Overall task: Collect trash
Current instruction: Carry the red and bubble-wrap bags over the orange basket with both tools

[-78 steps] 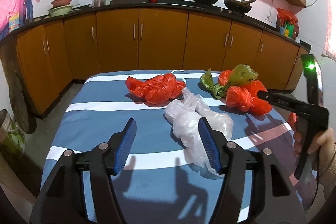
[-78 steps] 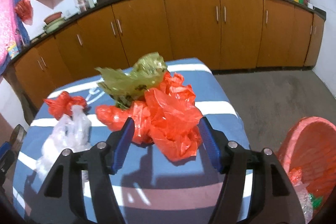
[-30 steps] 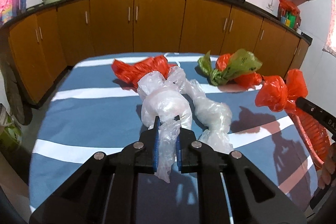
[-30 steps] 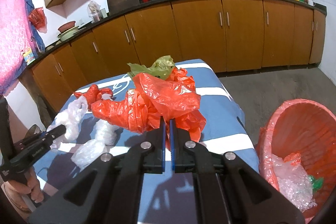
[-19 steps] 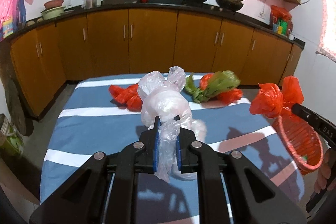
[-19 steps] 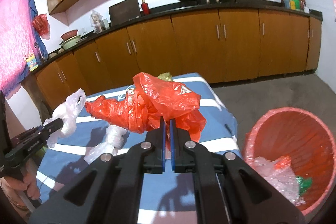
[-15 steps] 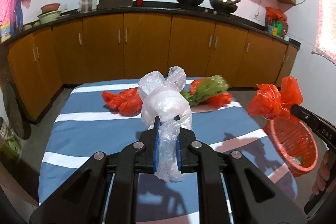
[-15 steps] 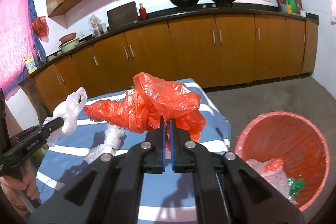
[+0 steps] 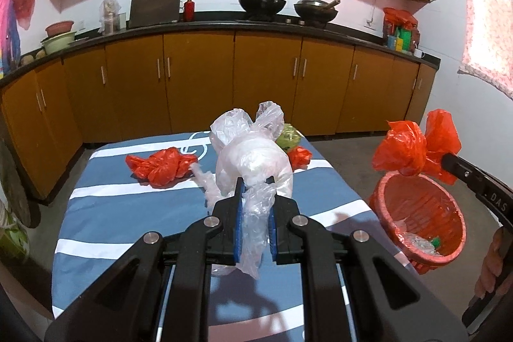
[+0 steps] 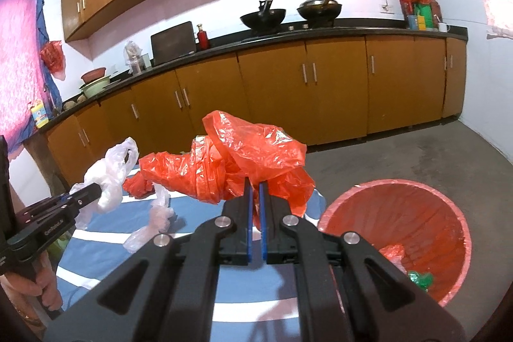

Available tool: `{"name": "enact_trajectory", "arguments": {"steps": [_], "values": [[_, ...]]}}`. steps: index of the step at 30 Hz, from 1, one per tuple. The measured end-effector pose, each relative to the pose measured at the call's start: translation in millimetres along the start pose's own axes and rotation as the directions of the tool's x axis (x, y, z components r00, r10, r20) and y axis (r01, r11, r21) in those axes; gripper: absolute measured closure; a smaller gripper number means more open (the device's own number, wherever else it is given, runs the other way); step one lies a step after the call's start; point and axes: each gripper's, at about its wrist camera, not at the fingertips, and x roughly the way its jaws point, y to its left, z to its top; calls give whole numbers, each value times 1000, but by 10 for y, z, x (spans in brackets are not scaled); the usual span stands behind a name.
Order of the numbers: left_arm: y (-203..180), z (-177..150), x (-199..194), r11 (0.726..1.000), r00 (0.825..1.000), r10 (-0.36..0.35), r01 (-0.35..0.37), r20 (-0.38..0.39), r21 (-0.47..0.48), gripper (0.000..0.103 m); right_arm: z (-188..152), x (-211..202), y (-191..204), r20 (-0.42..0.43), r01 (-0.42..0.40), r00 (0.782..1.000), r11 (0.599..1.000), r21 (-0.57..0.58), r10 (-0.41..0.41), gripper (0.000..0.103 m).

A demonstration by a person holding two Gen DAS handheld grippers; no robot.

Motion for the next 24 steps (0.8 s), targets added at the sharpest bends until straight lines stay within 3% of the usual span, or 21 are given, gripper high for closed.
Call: {"name": "enact_trajectory", "arguments": {"steps": [24], "values": [[-603, 84, -52, 995, 997, -77, 76, 8, 71, 90, 26, -359, -438, 41, 125, 991, 992, 19, -126, 98]]}}
